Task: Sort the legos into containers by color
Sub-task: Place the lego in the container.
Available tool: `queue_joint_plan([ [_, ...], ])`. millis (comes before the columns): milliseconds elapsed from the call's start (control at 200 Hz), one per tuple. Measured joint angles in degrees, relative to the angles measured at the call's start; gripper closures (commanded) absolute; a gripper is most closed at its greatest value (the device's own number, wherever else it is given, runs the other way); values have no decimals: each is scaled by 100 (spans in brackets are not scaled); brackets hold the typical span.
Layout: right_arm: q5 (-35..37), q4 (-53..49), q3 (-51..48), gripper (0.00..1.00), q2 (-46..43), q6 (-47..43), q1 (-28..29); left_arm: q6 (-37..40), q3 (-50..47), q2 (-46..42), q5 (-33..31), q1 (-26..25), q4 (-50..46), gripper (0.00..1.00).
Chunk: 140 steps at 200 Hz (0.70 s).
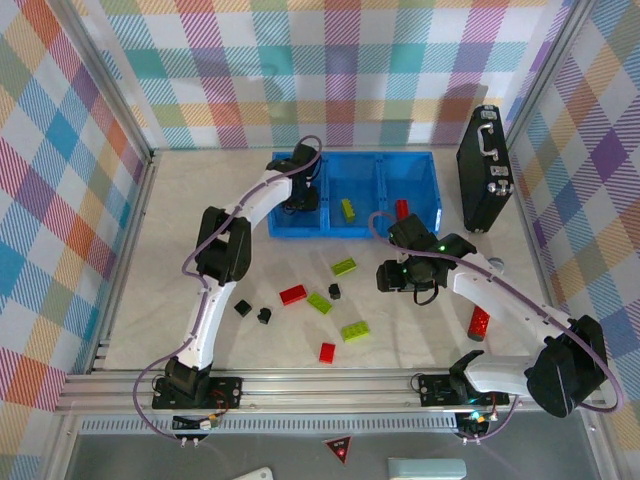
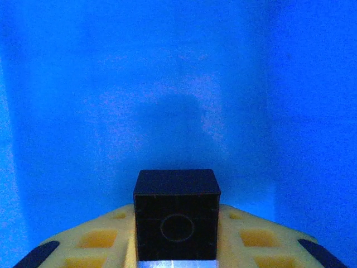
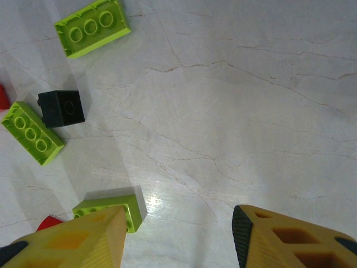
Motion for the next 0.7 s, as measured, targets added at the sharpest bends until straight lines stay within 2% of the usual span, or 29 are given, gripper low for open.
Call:
queue_joint_plan([
  [275,2,-39,7,45,0,2,0,-7,55,13,15,15,-11,56],
  [700,0,-55,225,45,35,0,0,-2,2,-236,74,15,-118,56],
])
